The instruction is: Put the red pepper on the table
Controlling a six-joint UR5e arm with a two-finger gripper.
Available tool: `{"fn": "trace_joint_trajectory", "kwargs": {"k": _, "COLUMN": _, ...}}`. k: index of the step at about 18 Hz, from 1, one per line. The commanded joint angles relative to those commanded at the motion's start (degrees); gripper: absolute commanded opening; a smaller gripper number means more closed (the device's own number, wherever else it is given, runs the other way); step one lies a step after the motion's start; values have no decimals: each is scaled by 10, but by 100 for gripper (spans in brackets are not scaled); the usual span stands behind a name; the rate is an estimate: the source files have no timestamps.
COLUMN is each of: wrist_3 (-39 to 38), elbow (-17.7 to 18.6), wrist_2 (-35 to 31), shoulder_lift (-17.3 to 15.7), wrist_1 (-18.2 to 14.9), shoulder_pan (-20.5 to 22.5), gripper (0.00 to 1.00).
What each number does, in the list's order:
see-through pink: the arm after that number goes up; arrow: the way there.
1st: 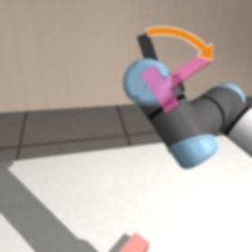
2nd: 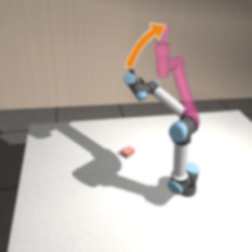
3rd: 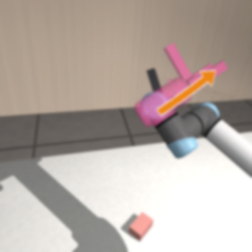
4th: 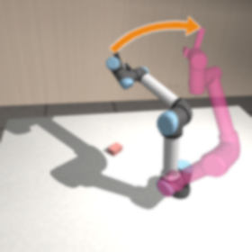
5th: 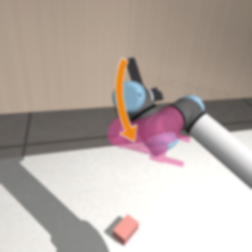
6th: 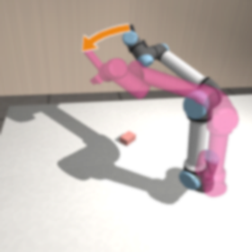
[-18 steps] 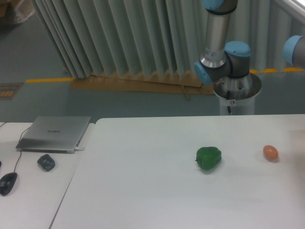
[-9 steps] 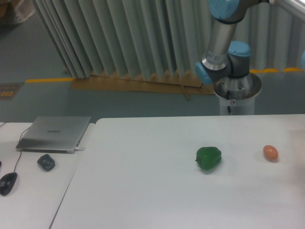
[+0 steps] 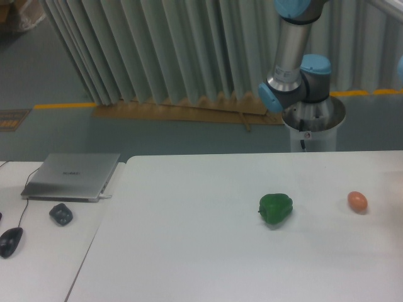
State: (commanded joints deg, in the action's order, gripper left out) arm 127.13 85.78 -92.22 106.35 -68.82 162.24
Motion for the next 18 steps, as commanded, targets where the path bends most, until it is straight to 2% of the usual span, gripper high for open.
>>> {"fn": "trace_joint_trajectory", "kwargs": {"k": 1, "wrist_3": -40, "elbow": 0, "wrist_2": 32, "shoulder_lift": -1, "wrist_1": 1, "shoulder_pan": 5, "gripper": 100}}
{"fn": "trace_joint_trajectory", "kwargs": {"k": 3, "wrist_3": -197, "elbow": 5, "wrist_2": 82, "shoulder_lift": -9, "wrist_1": 4, "shoulder_pan": 28, "gripper": 100}}
{"fn": "trace_joint_trajectory", "kwargs": {"k": 4, "wrist_3": -337, "elbow": 6, "wrist_2": 93, "shoulder_lift": -11, "wrist_1": 39, "shoulder_pan": 44, "gripper": 100}}
{"fn": "trace_joint_trajectory", "kwargs": {"k": 6, "wrist_3": -431, "elbow": 12, "wrist_2": 108, "shoulder_lift": -3, "wrist_1": 67, "shoulder_pan": 59, "gripper": 100}}
{"fn": "trace_joint_trajectory", "kwargs": {"k": 9, "wrist_3": -602, "elbow": 20, "wrist_2": 192, "shoulder_lift": 10, "wrist_1": 112, "shoulder_pan": 85, "gripper": 100}}
{"fn": "trace_joint_trajectory", "kwargs": {"k": 11, "wrist_3": -722, "elbow": 21, "wrist_2": 201, "shoulder_lift": 23, "wrist_1": 146, "shoulder_pan": 84, "gripper": 100}}
{"fn": "trace_joint_trajectory", "kwargs": {"k": 13, "wrist_3": -810, "elbow": 20, "wrist_2": 200, "shoulder_lift": 31, "wrist_1": 166, "shoulder_pan": 81, "gripper": 100}}
{"fn": "trace_joint_trajectory", "kwargs": {"k": 16, "wrist_3": -917, "elbow": 23, "wrist_2": 201, "shoulder_lift": 35, "wrist_1": 175, "shoulder_pan": 84, "gripper": 100}}
{"fn": "trace_joint_trajectory", "kwargs": {"k": 18, "wrist_3": -974, "elbow": 46, "wrist_2": 201, "shoulder_lift": 34, "wrist_1": 195, "shoulder_pan": 91, "gripper": 100}}
